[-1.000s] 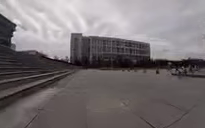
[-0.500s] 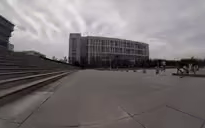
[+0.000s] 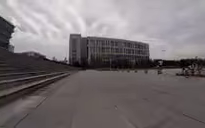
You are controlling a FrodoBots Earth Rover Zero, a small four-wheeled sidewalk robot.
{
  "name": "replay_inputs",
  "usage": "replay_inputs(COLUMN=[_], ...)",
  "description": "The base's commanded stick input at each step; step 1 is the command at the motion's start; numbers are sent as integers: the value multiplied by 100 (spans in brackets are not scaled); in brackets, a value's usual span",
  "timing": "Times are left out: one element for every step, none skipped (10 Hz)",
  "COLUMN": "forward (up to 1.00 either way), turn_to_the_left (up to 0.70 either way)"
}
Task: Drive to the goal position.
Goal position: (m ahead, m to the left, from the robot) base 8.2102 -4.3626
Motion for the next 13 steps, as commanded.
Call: replay_inputs(forward=[70,70,70,70,70,70,70,70,70,70,70,70,70], turn_to_the_left=[0,0,0,0,0,0,0,0,0,0,0,0,0])
